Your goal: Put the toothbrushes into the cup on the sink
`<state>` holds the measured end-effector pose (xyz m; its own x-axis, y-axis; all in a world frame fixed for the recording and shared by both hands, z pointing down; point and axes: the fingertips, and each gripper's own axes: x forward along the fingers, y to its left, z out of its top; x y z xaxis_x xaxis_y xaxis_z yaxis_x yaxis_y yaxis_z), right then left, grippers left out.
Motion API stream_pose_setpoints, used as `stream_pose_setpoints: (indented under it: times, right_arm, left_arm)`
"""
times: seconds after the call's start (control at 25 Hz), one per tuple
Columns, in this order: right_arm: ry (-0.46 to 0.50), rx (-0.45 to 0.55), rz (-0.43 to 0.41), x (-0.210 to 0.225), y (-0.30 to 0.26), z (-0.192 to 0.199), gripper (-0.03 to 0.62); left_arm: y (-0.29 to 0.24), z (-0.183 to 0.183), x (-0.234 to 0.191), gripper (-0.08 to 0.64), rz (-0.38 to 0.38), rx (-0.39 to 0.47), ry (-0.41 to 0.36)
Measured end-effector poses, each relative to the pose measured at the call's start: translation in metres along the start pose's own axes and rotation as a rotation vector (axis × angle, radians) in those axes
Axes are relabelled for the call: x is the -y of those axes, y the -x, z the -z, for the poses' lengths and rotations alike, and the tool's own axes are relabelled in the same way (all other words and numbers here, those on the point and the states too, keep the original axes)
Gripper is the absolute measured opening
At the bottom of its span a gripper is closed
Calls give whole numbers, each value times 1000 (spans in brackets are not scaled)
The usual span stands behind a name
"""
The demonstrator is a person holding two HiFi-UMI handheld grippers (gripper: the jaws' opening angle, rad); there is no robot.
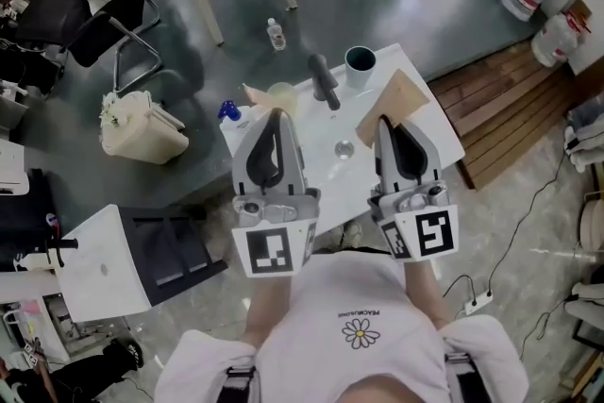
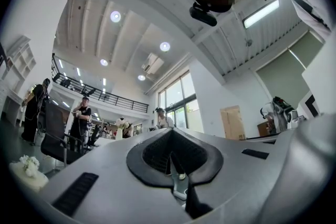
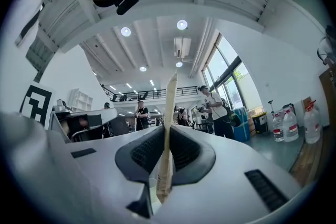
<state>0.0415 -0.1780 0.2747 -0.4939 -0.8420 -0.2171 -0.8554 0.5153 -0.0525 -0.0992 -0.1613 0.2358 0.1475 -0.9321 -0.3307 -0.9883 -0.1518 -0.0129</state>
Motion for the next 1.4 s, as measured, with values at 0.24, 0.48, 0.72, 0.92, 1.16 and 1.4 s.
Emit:
stream_pose_setpoints:
  times: [0.24, 0.48, 0.72, 0.92, 1.16, 1.4]
  right_arm:
    - [17, 3, 9, 9, -9, 0, 26]
    - [69, 10, 19, 38, -46, -7, 26]
    - [101, -32, 13, 73, -102, 15, 26]
    - [72, -86, 2, 102, -148, 57, 26]
    - [32, -155, -2, 123, -185, 108, 26]
    - [10, -199, 5, 140, -199, 144, 27]
  left_arm:
    - [0, 5, -6, 15, 5, 2, -53]
    - [-4, 12, -9, 15, -6, -19, -45]
    - [-9, 23, -14, 15, -22, -57, -52]
    - [-14, 36, -17, 15, -60, -99, -12]
    - [-18, 49, -20, 15, -86, -137, -44]
    - [-20, 62, -23, 15, -120, -173, -59]
